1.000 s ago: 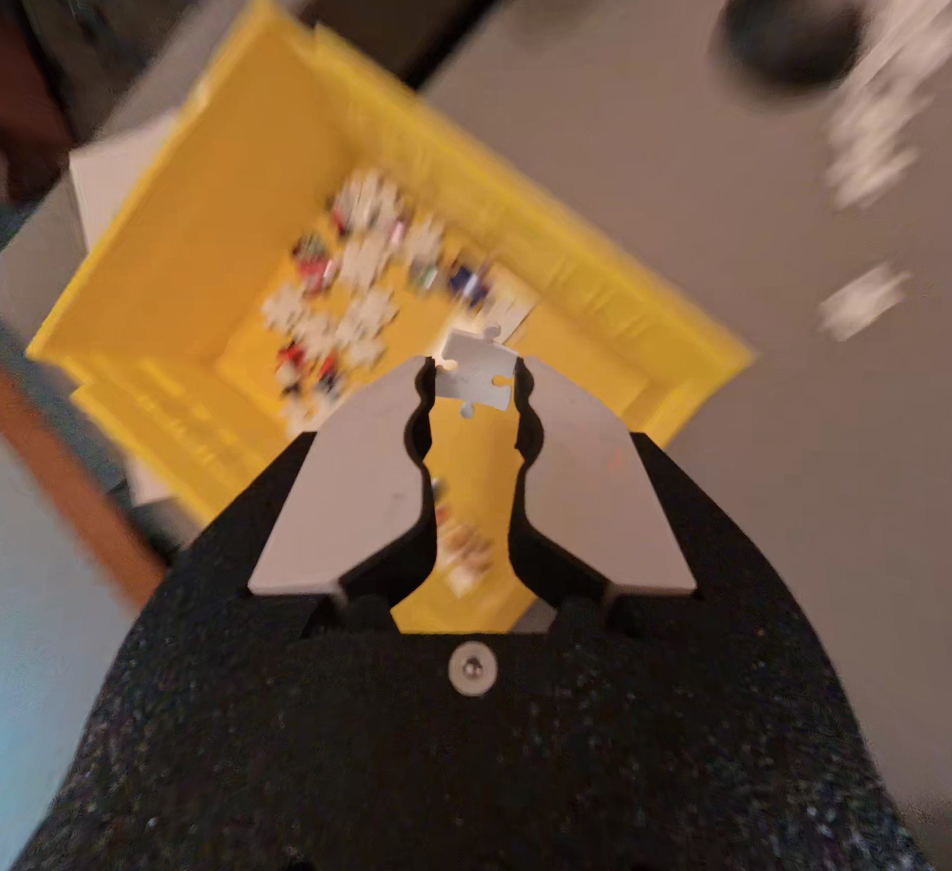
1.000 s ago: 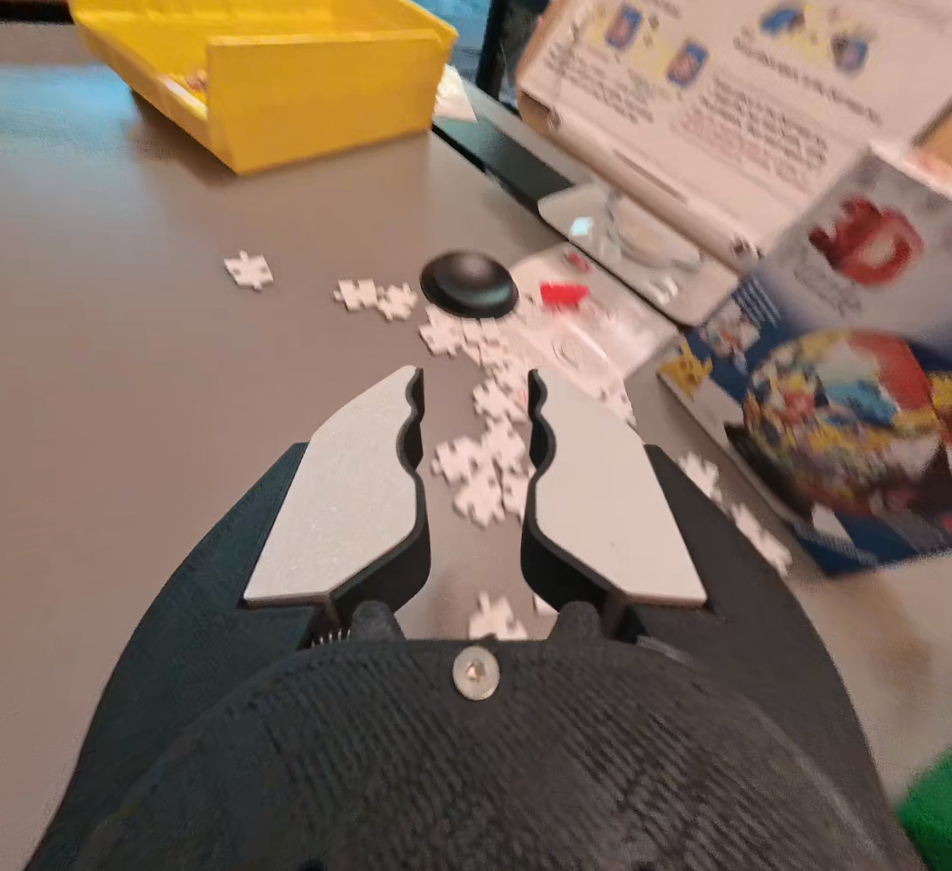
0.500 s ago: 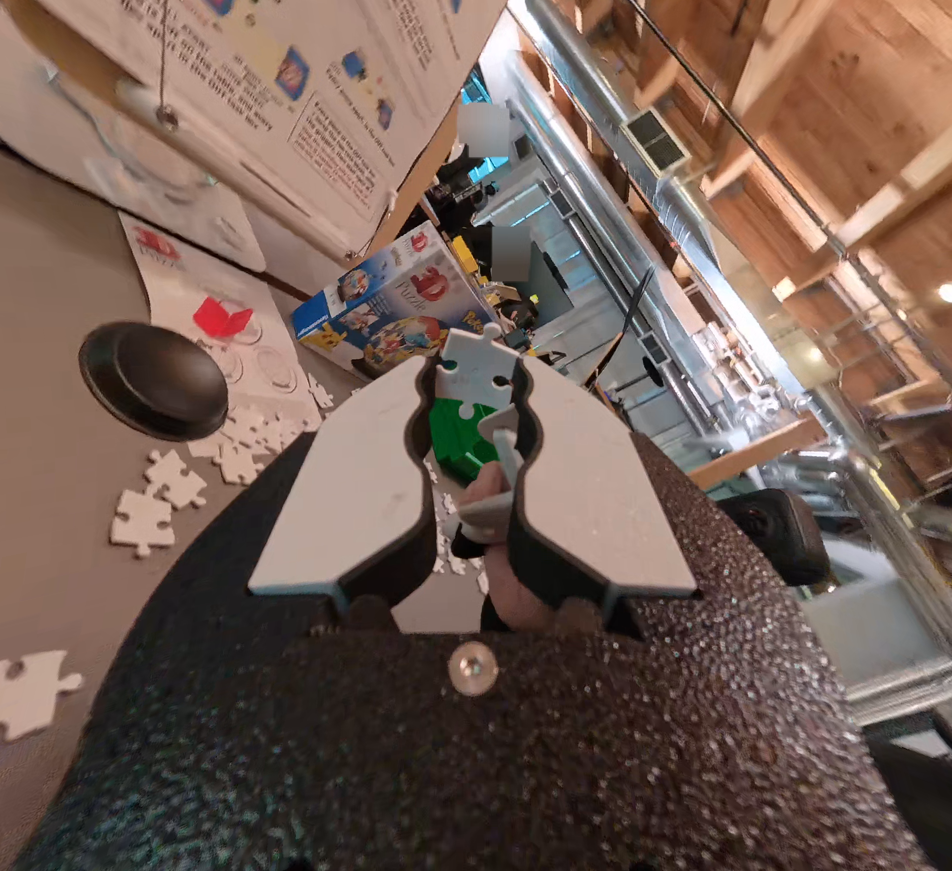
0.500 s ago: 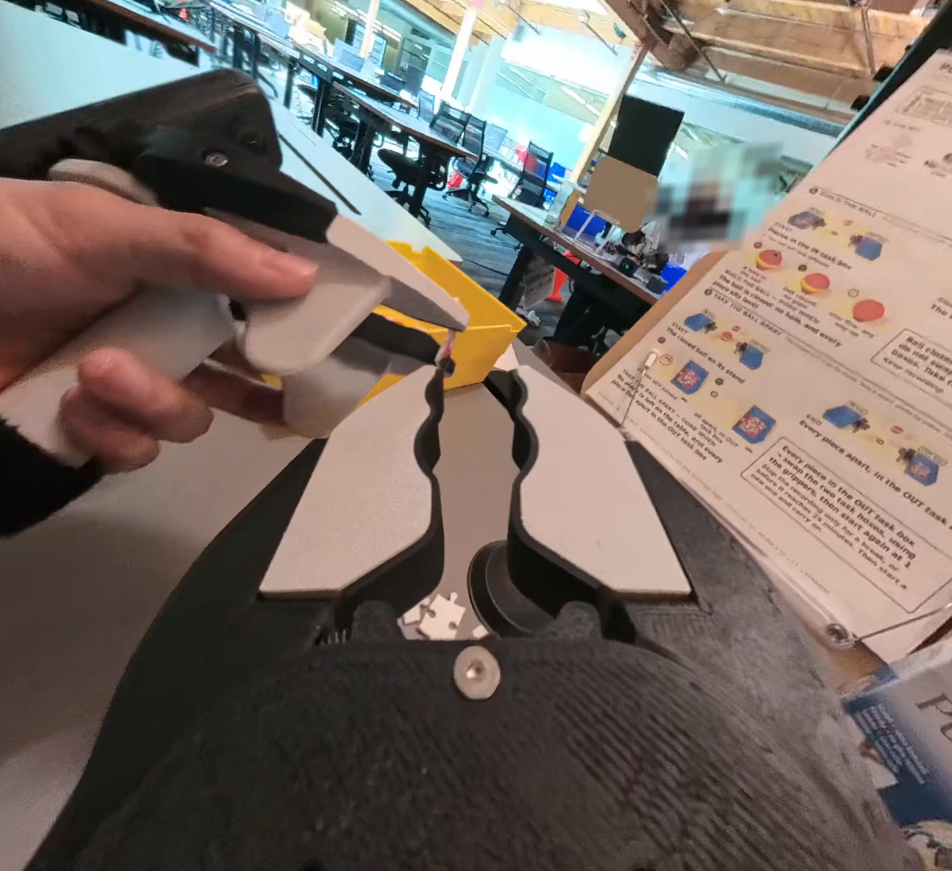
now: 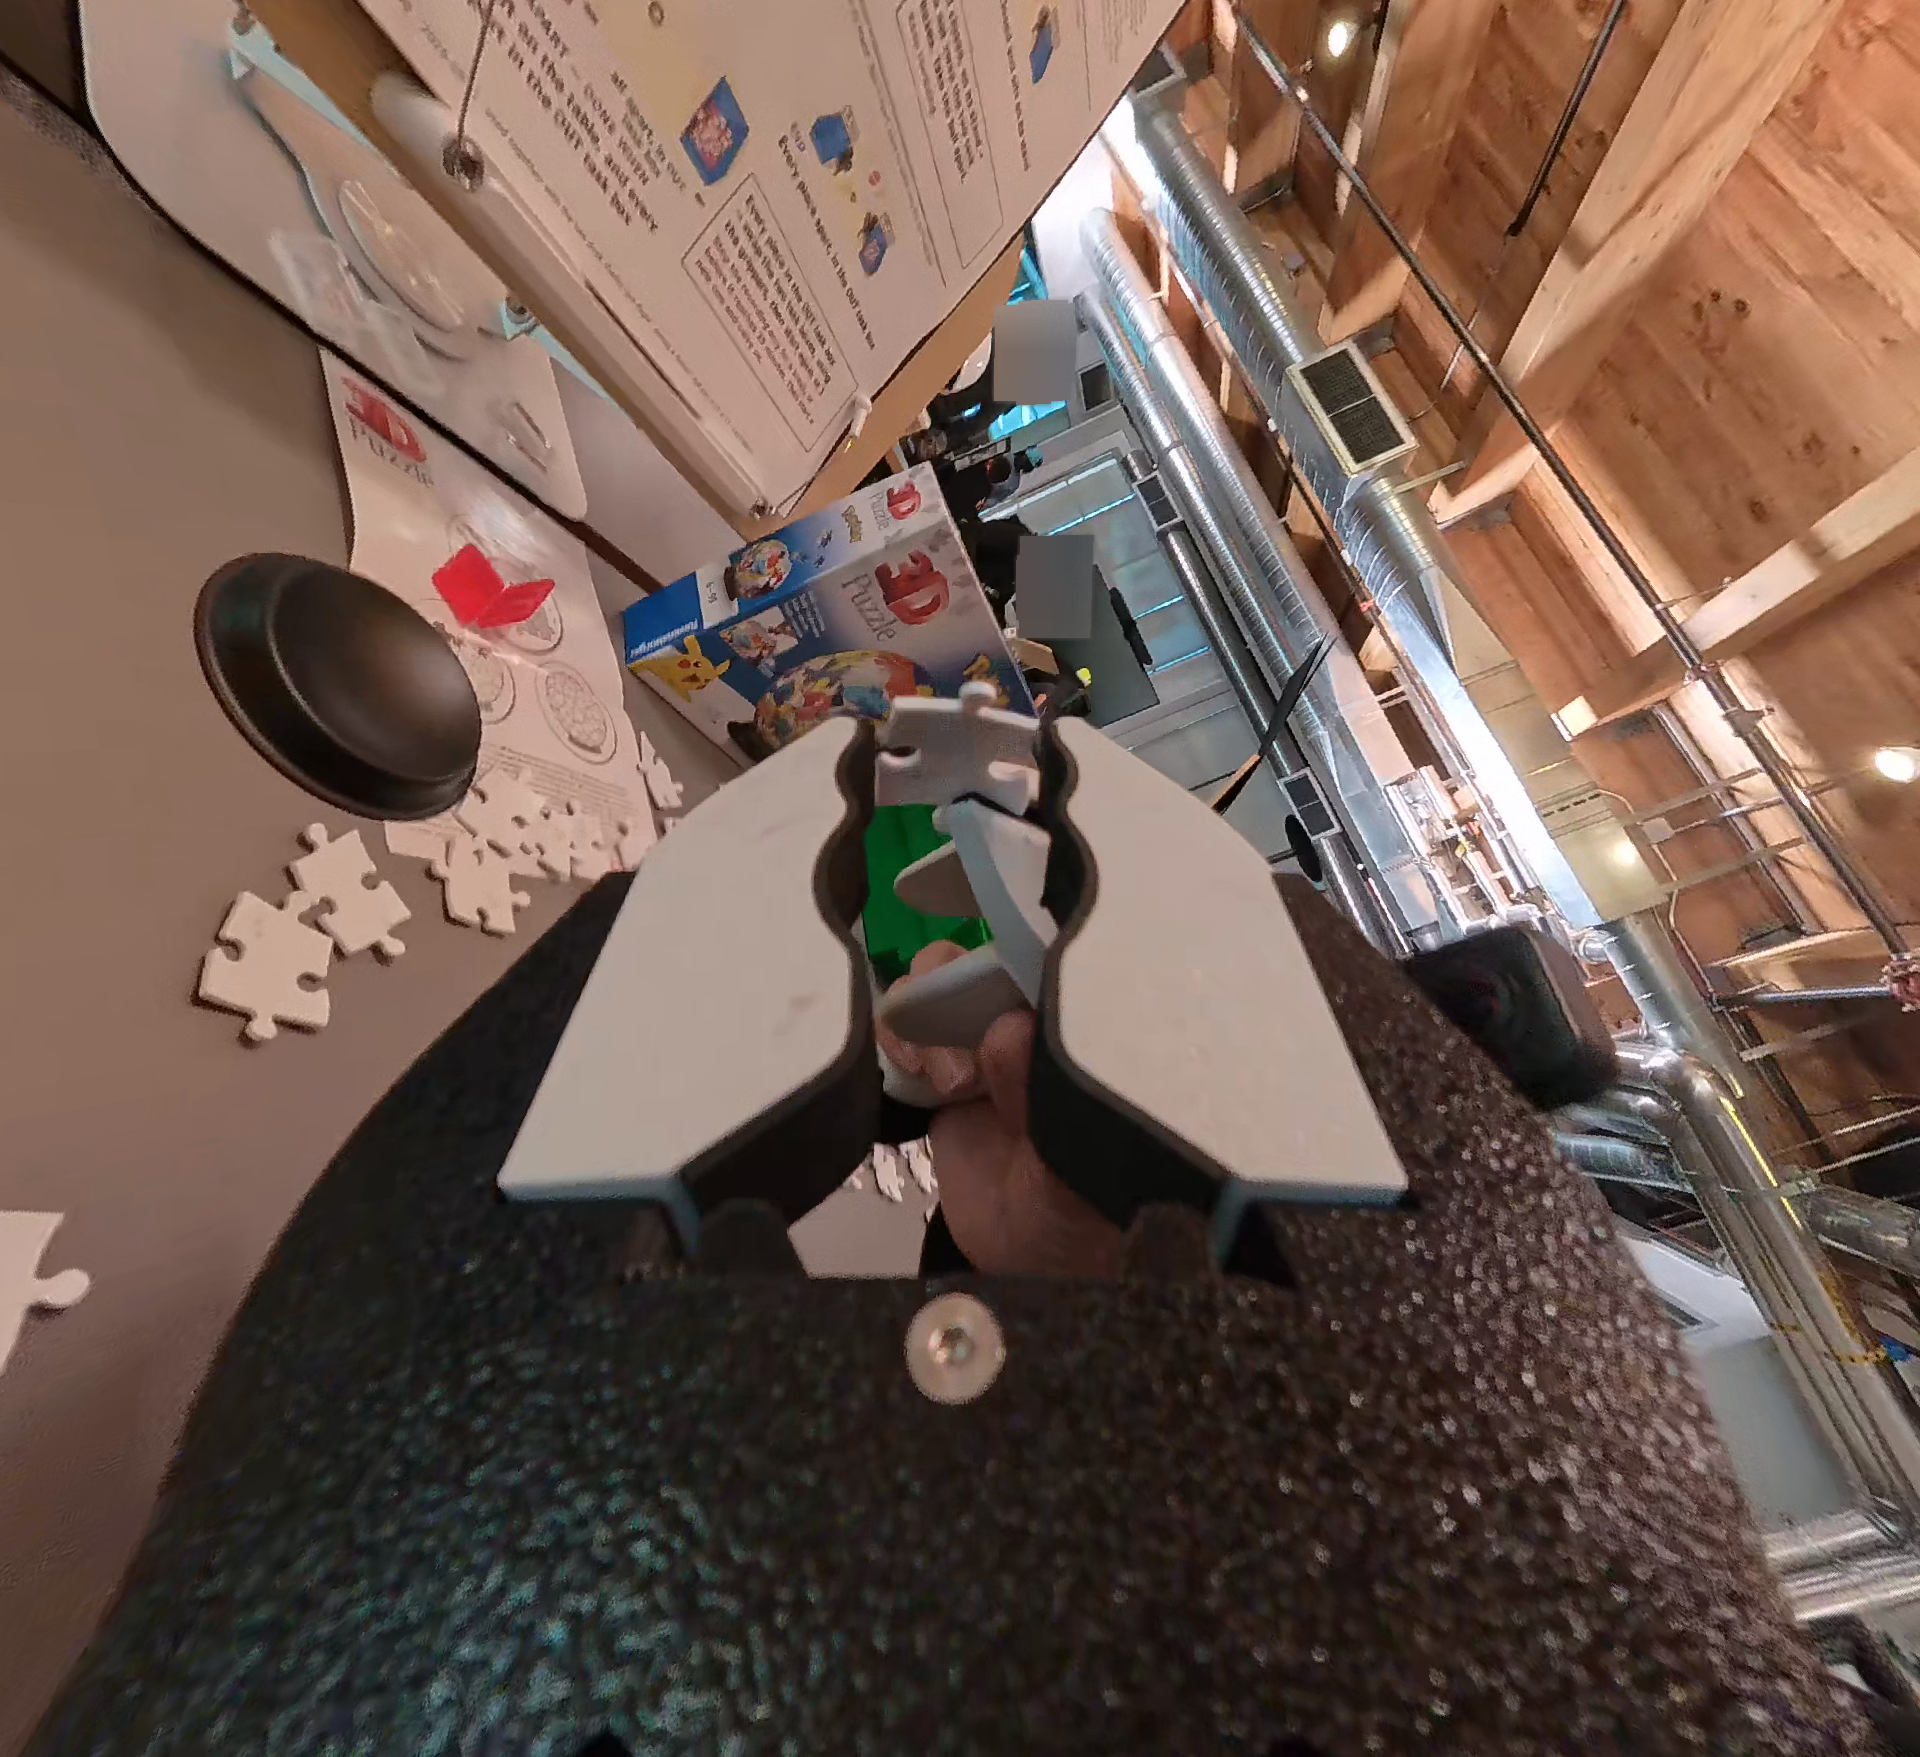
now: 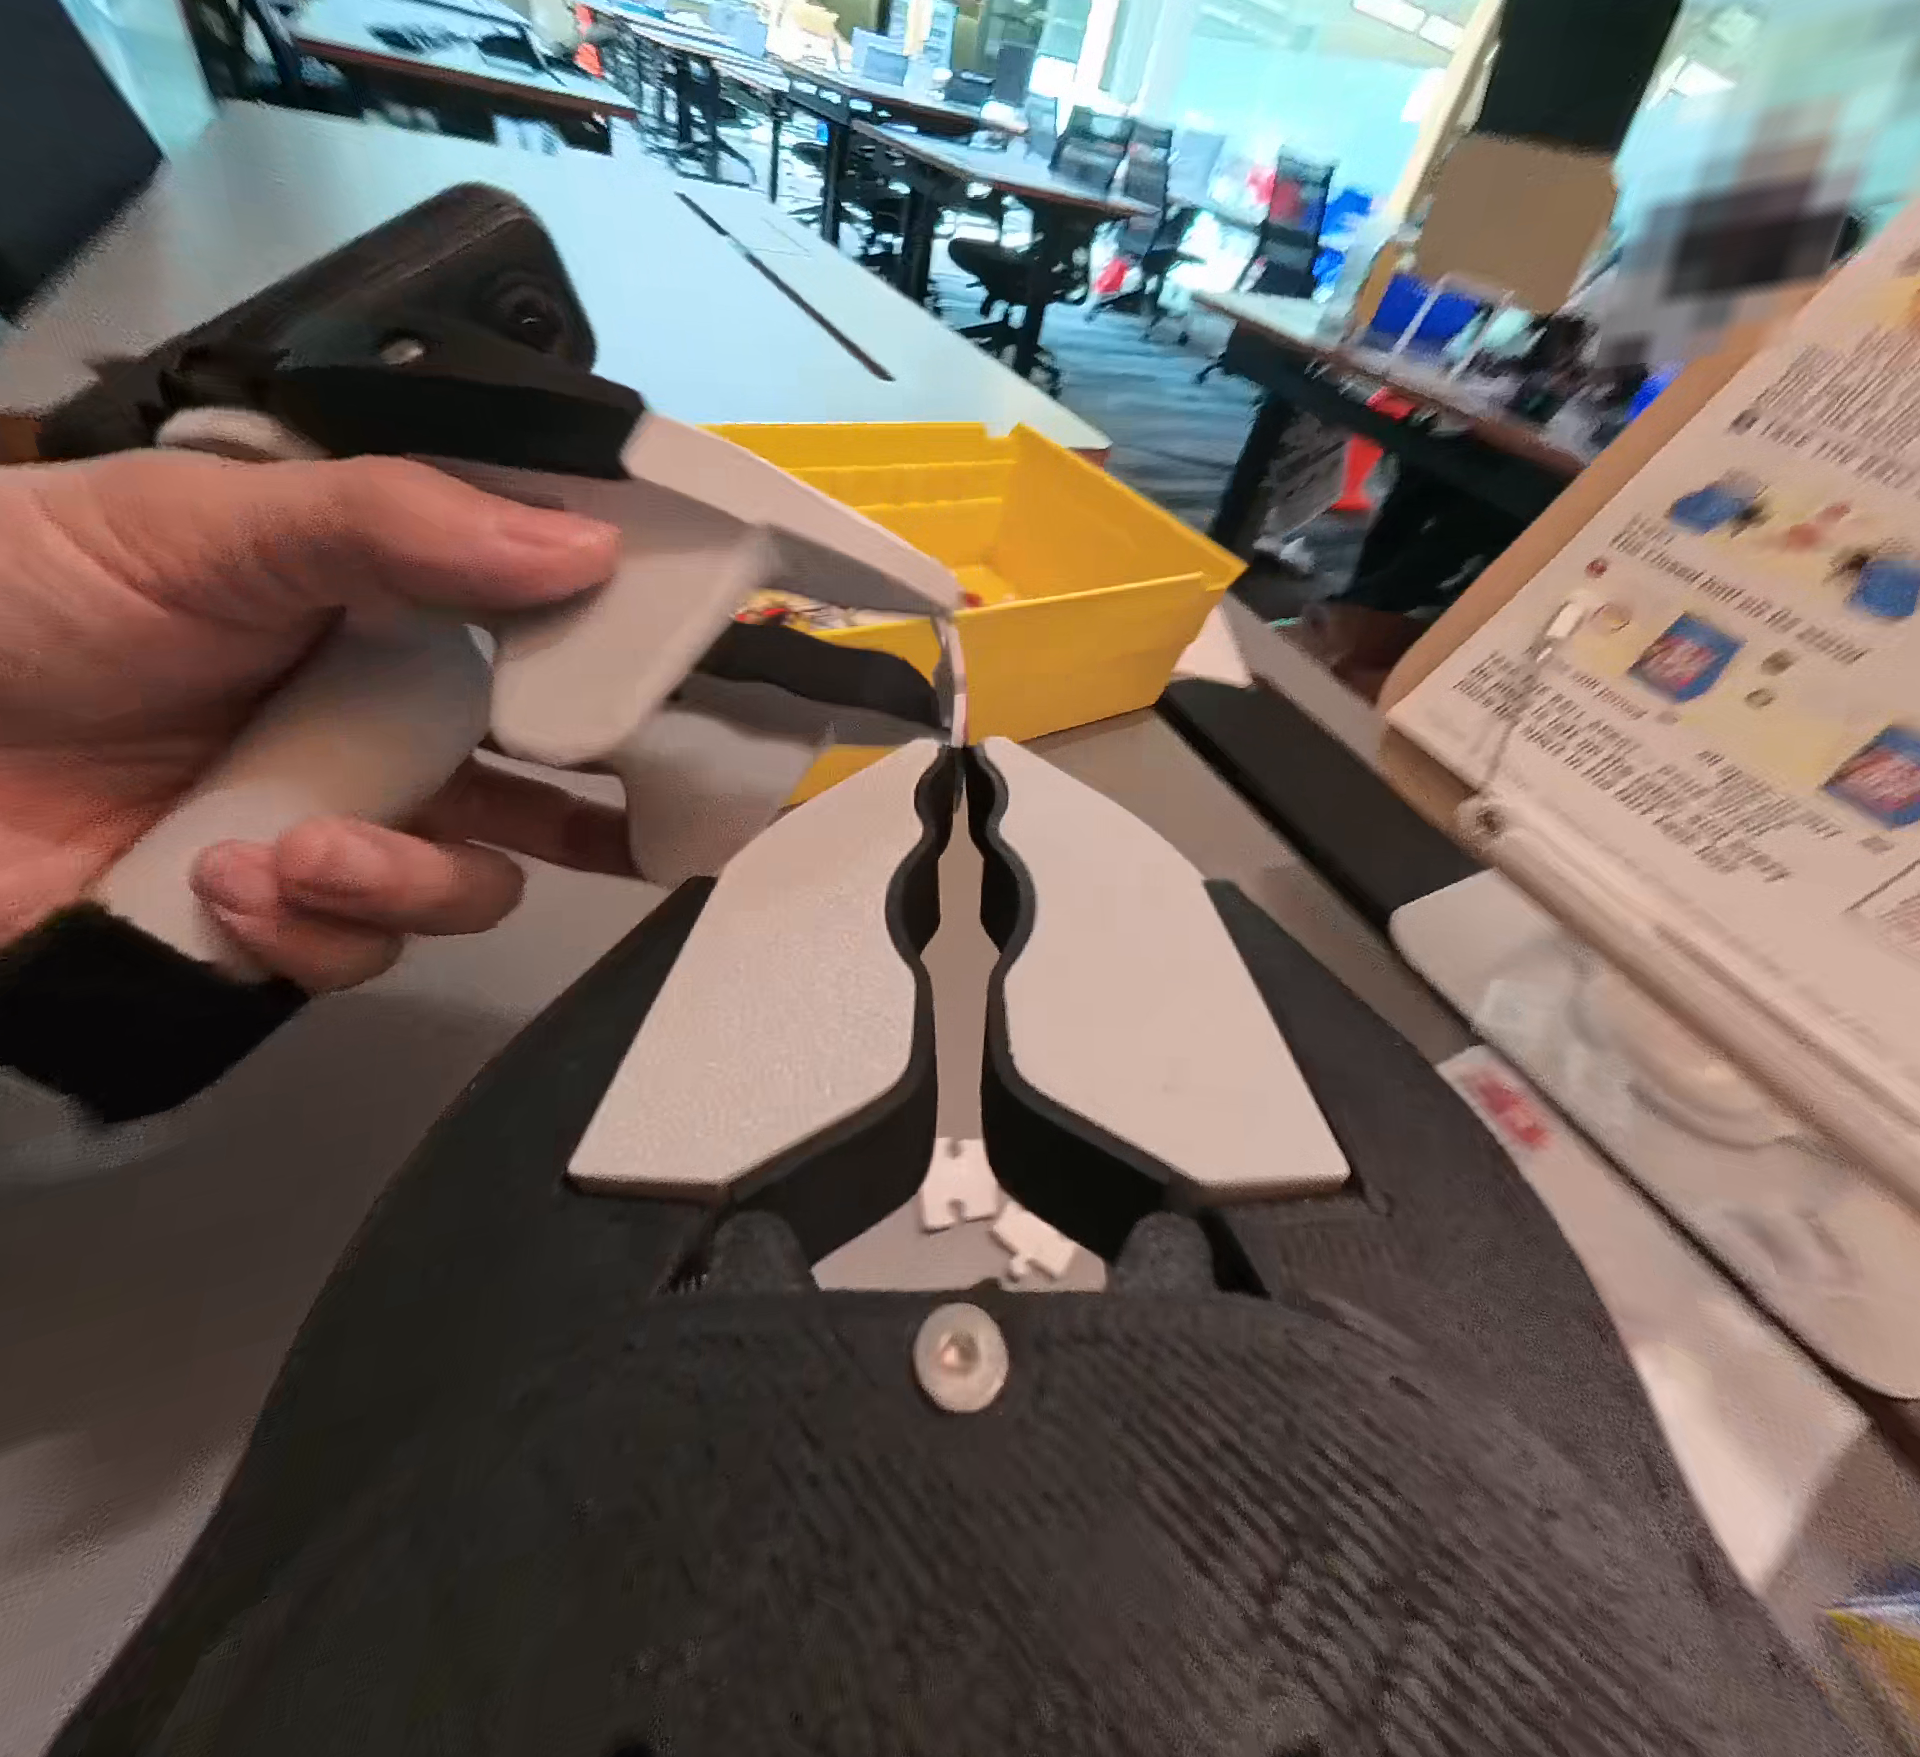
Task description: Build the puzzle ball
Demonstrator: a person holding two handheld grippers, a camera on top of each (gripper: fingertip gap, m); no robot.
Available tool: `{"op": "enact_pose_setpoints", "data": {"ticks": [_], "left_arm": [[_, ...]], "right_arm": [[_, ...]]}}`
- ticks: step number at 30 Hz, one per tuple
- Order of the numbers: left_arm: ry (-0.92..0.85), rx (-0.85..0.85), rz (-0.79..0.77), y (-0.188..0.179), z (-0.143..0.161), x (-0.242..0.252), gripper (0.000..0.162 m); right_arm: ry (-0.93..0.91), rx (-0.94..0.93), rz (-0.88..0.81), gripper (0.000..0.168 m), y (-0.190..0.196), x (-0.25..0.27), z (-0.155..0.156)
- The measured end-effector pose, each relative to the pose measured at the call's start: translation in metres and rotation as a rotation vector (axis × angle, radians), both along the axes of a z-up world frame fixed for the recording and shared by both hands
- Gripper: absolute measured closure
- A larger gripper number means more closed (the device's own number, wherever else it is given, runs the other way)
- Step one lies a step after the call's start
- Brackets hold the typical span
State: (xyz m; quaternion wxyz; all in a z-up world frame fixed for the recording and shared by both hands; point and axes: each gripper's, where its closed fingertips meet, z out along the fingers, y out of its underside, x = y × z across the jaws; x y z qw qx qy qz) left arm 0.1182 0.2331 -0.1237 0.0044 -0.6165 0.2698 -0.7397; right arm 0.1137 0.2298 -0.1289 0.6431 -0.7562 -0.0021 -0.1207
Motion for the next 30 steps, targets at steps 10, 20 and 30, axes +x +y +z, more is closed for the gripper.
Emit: {"op": "enact_pose_setpoints", "data": {"ticks": [10, 20, 30], "left_arm": [[-0.032, 0.446, 0.262, 0.065, -0.012, -0.023, 0.116], [0.037, 0.670, 0.353, 0.095, -0.038, -0.052, 0.124], [0.132, 0.858, 0.236, 0.093, -0.069, -0.048, 0.123]], "right_arm": [[0.784, -0.252, 0.153, 0.166, 0.001, 0.027, -0.065], [0.926, -0.649, 0.211, 0.166, 0.031, 0.027, -0.137], [0.914, -0.827, 0.241, 0.166, 0.029, 0.013, -0.163]]}}
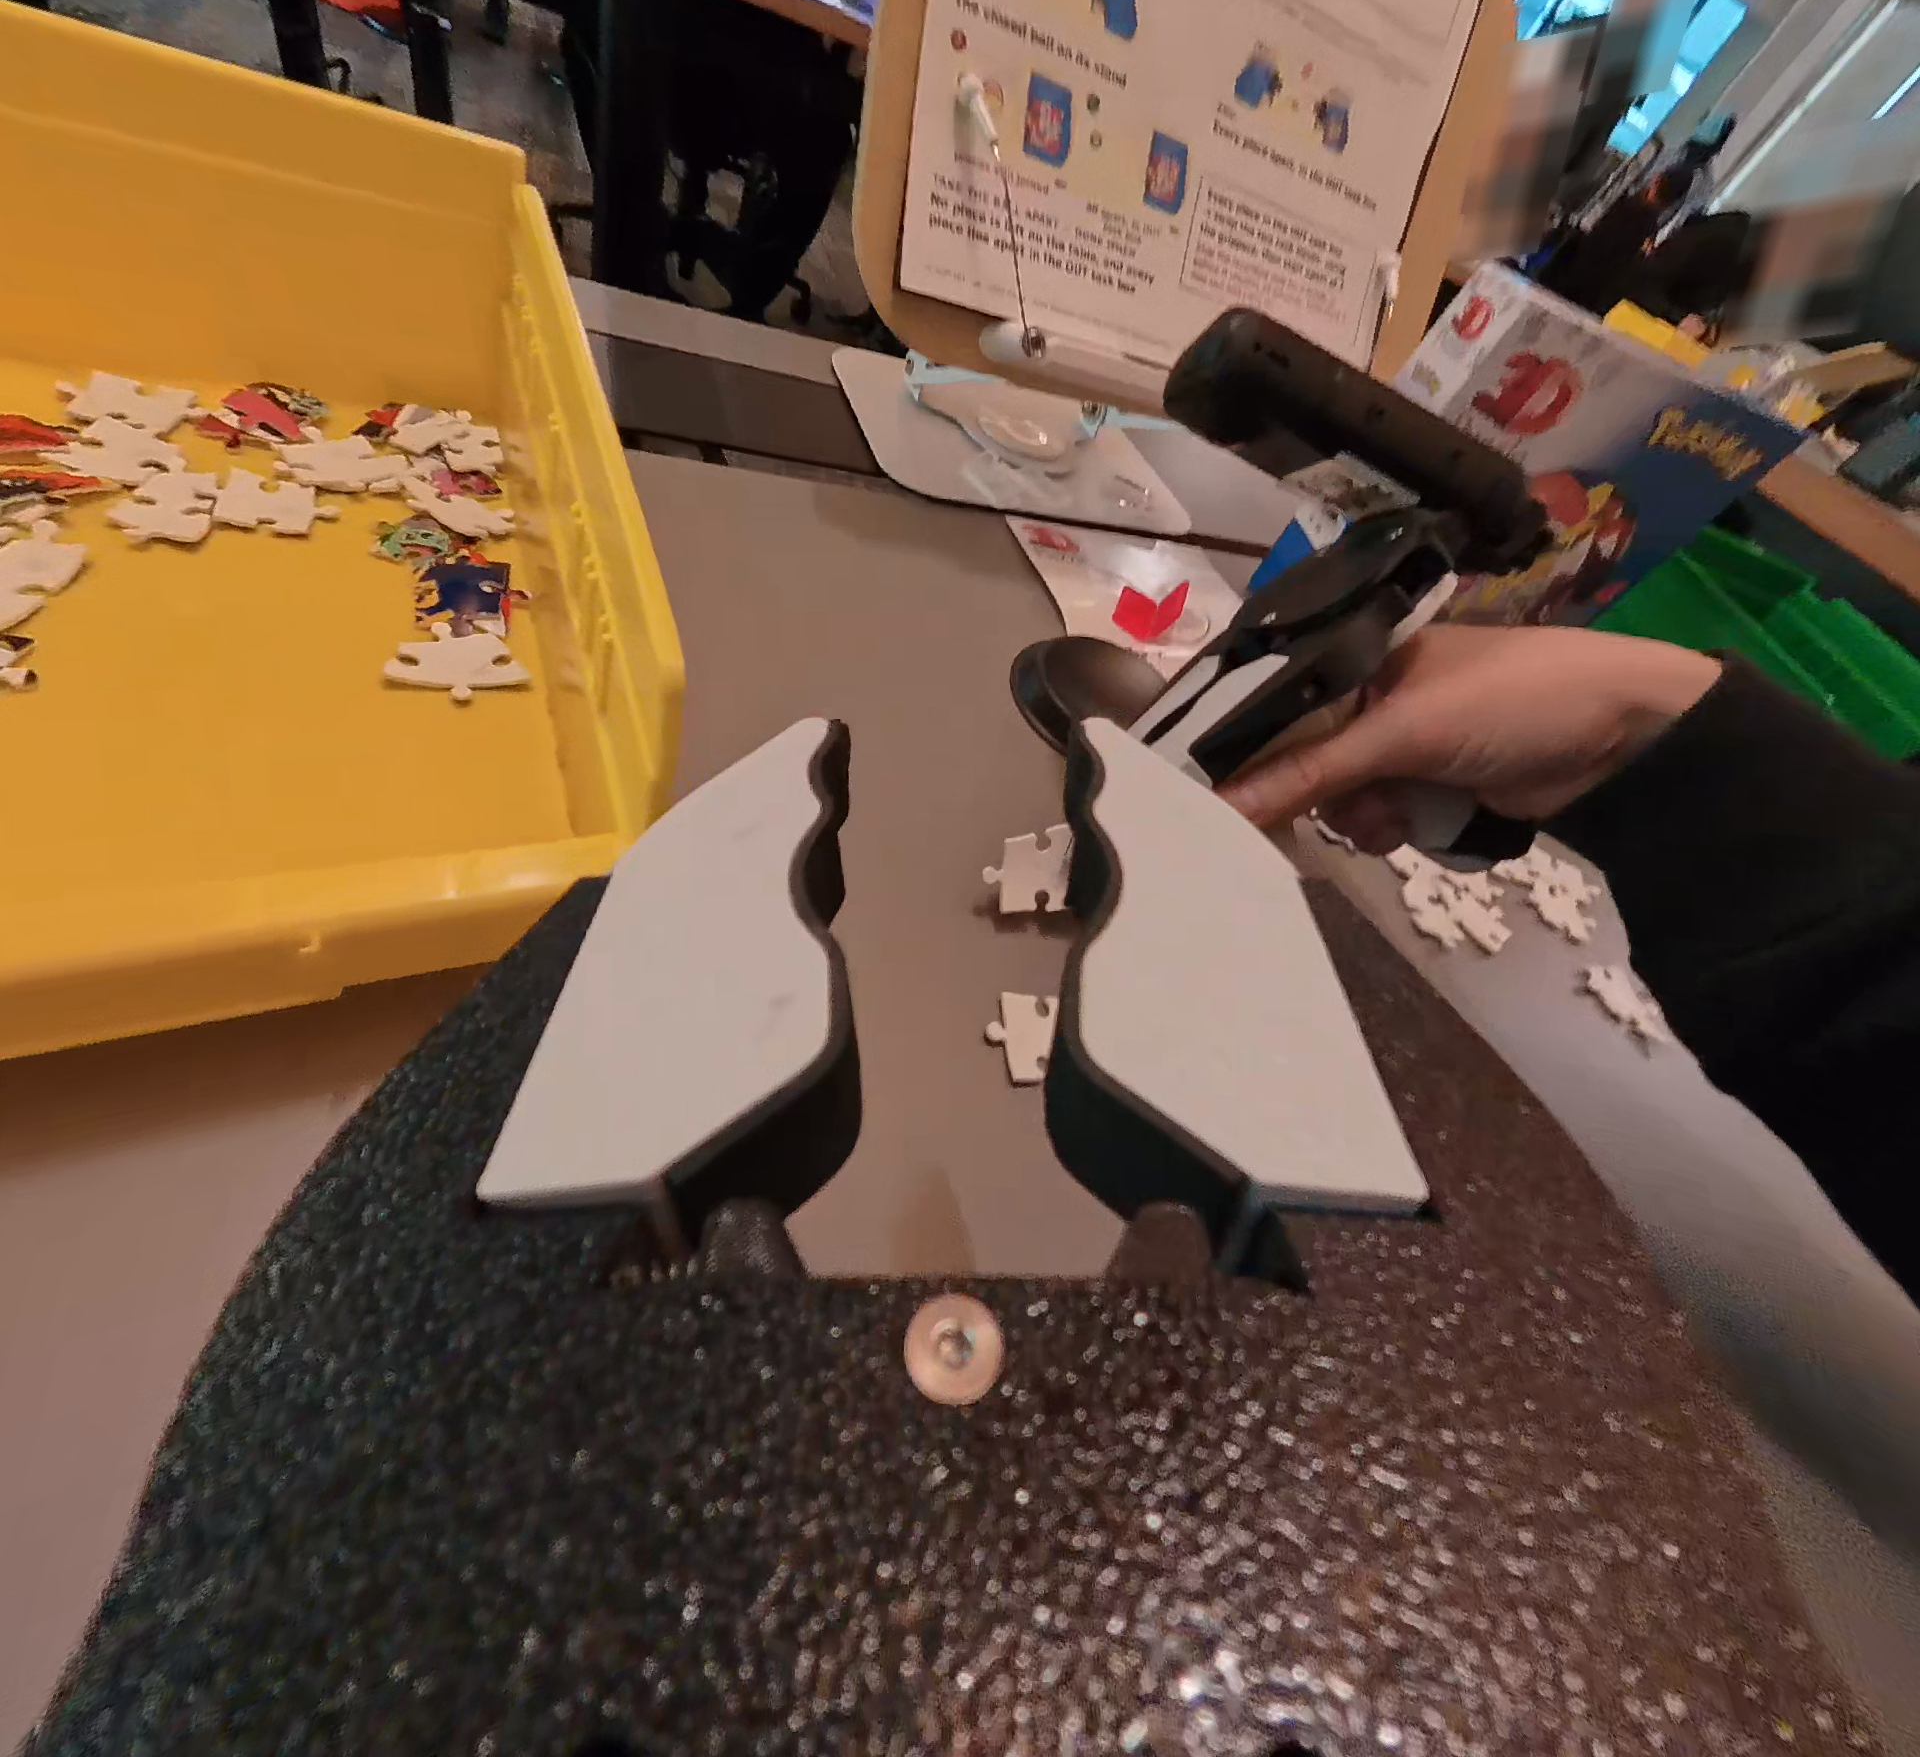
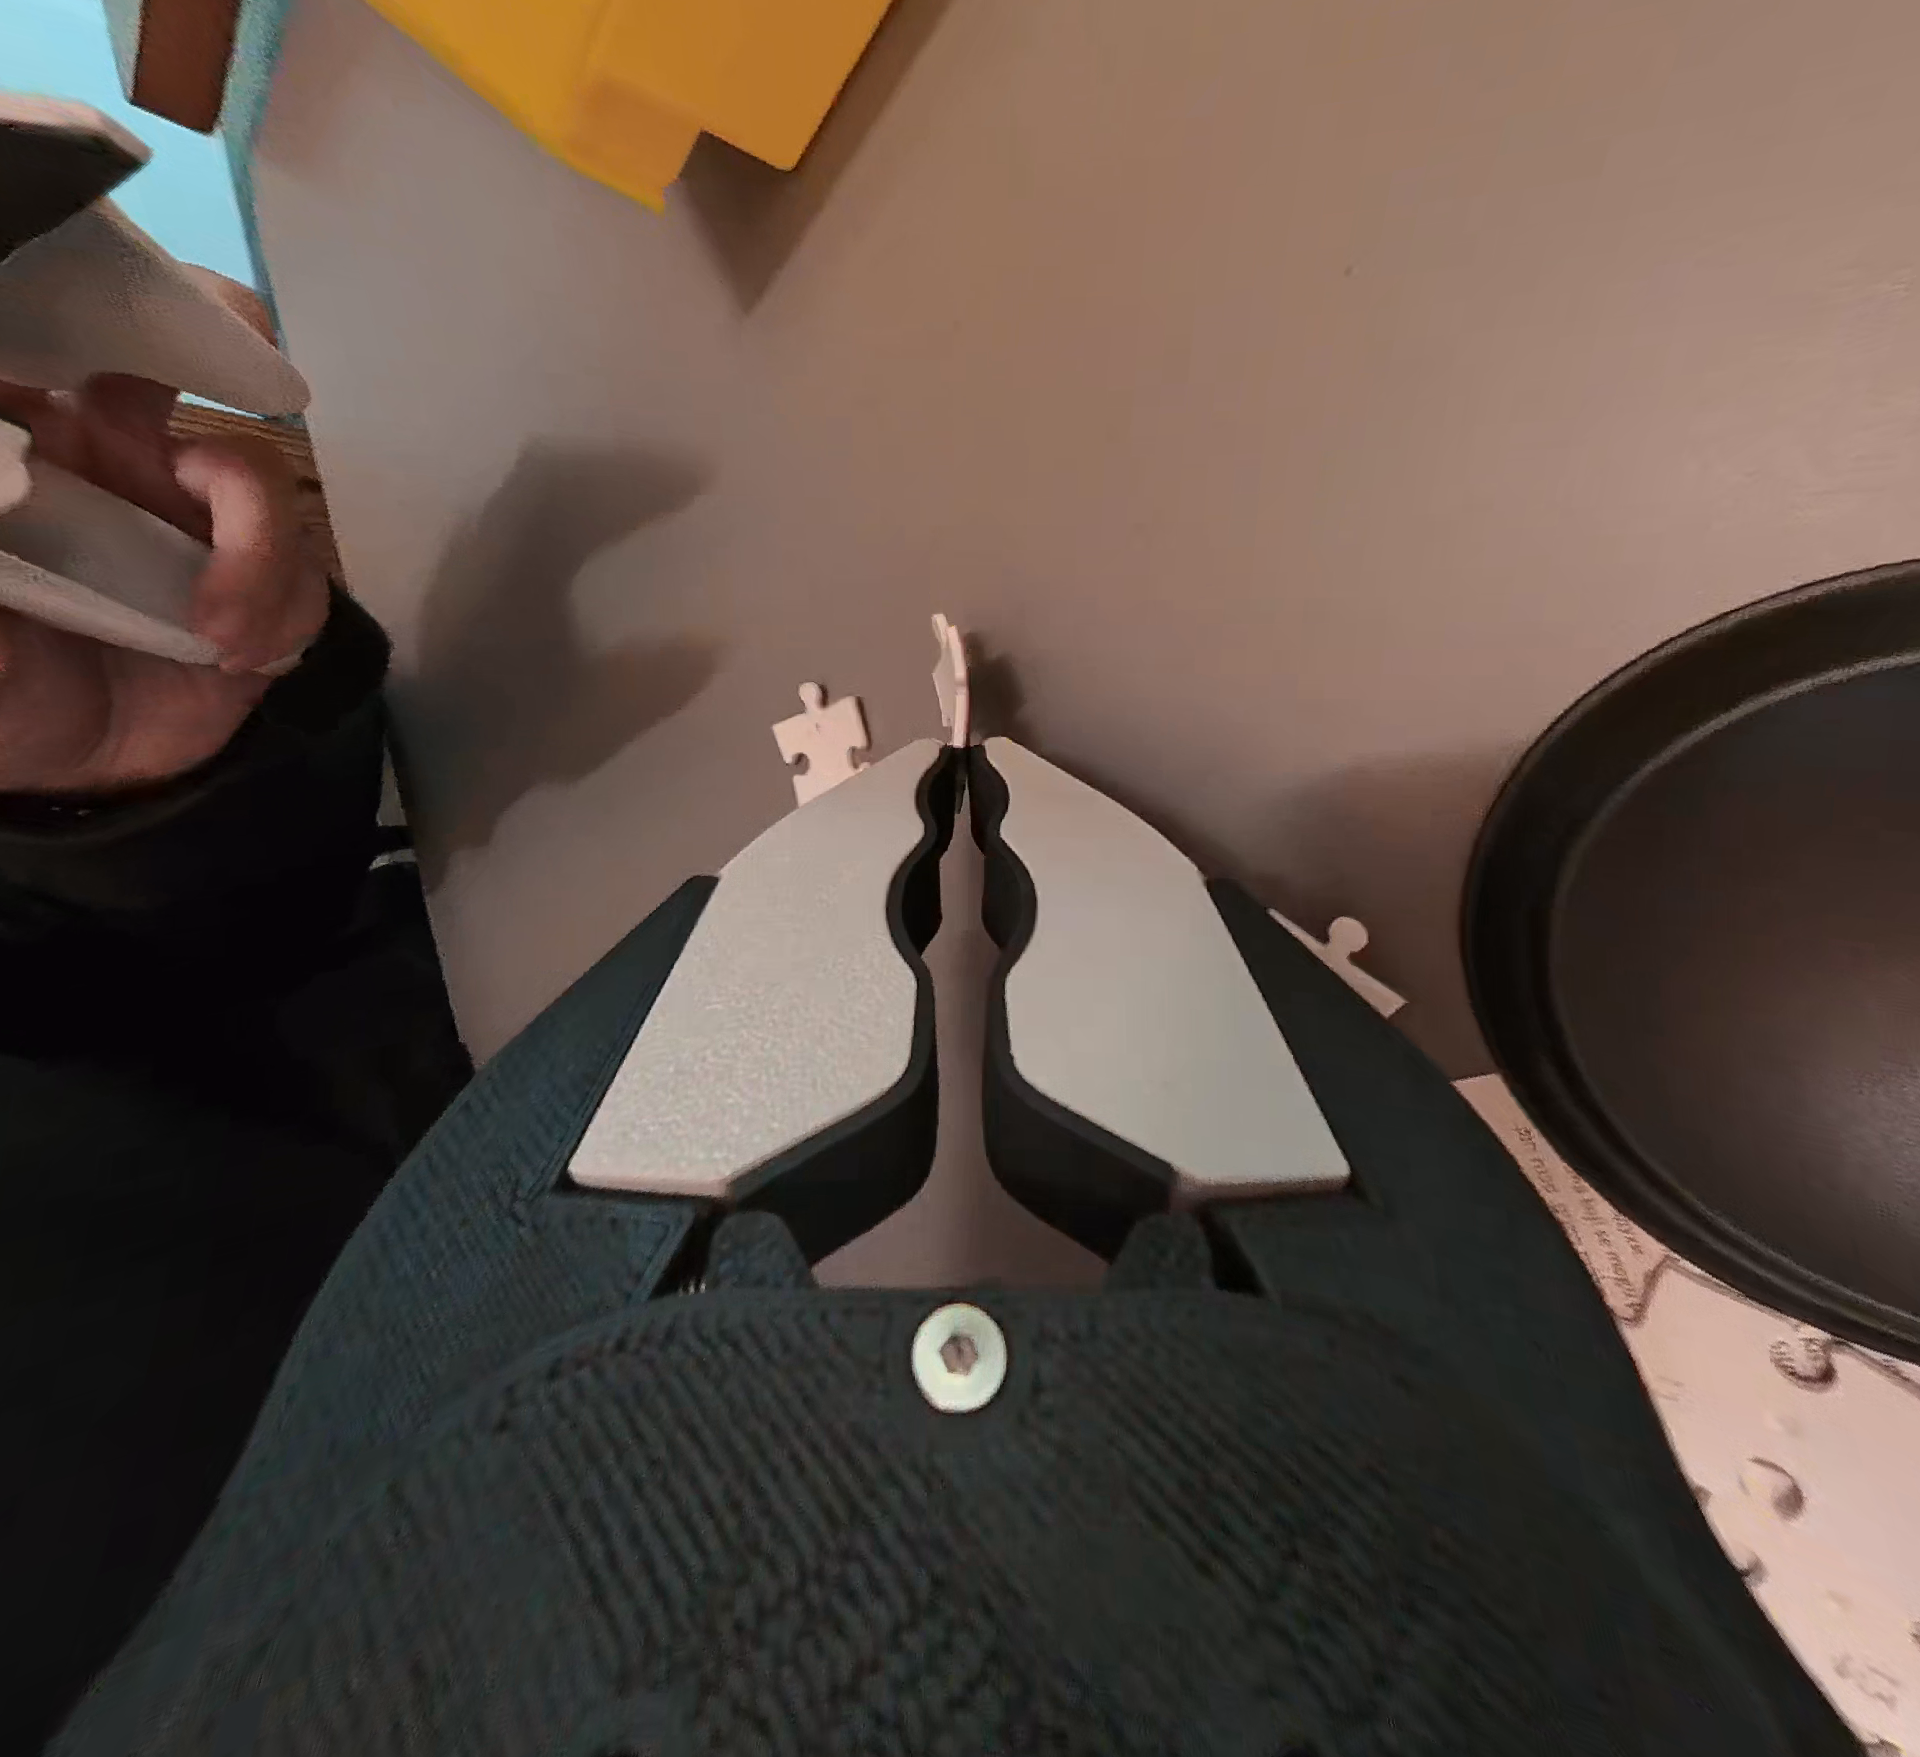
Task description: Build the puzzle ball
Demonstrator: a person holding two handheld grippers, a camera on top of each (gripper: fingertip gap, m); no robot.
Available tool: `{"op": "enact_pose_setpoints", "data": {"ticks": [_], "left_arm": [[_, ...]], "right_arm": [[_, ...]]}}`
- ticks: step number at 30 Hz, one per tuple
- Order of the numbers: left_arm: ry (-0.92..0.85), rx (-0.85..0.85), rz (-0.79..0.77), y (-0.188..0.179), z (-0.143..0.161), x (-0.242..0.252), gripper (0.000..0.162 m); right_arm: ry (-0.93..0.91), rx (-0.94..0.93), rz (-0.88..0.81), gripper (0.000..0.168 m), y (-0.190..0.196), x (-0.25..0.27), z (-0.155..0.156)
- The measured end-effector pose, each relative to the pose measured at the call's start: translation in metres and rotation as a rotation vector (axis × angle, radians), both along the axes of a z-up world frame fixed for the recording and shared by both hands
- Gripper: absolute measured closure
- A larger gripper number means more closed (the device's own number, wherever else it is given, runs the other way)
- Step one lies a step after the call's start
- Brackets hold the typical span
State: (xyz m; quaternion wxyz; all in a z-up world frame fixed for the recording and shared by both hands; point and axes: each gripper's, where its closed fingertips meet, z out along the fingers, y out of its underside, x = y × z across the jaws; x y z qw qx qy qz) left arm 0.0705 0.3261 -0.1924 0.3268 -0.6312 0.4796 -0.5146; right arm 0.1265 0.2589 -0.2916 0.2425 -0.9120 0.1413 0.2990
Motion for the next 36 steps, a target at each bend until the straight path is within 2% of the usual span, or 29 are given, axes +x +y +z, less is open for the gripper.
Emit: {"op": "enact_pose_setpoints", "data": {"ticks": [3, 6, 12, 17, 21, 23, 25, 28, 30, 32, 36], "left_arm": [[0.053, 0.047, -0.059, -0.008, -0.012, 0.003, 0.123], [0.084, 0.134, -0.185, -0.022, -0.022, 0.003, 0.122], [0.243, 0.473, -0.390, -0.021, -0.058, -0.012, 0.110], [0.321, 0.724, -0.499, -0.020, -0.082, -0.025, 0.113], [0.308, 0.667, -0.550, -0.038, -0.087, -0.025, 0.115], [0.300, 0.608, -0.573, -0.050, -0.086, -0.025, 0.124], [0.314, 0.566, -0.588, -0.062, -0.088, -0.025, 0.126], [0.304, 0.557, -0.625, -0.087, -0.092, -0.022, 0.137], [0.321, 0.560, -0.559, -0.091, -0.099, -0.012, 0.146], [0.346, 0.524, -0.485, -0.088, -0.106, -0.001, 0.147], [0.447, 0.498, -0.474, -0.082, -0.119, -0.001, 0.150]], "right_arm": [[-0.008, -0.033, 0.015, 0.166, -0.003, 0.000, -0.006], [-0.012, -0.039, 0.015, 0.166, -0.003, 0.001, -0.008], [-0.041, -0.044, 0.024, 0.165, -0.004, 0.005, -0.011], [-0.062, -0.050, 0.021, 0.164, -0.004, 0.008, -0.012], [-0.100, -0.061, 0.031, 0.159, -0.005, 0.009, -0.013], [-0.114, -0.062, 0.037, 0.155, -0.005, 0.008, -0.012], [-0.127, -0.051, 0.044, 0.150, -0.005, 0.007, -0.010], [-0.166, -0.026, 0.037, 0.147, -0.005, 0.010, -0.003], [-0.188, -0.001, 0.025, 0.146, -0.006, 0.012, 0.004], [-0.217, 0.028, 0.002, 0.148, -0.010, 0.016, 0.013], [-0.262, 0.079, -0.033, 0.153, -0.019, 0.021, 0.026]]}}
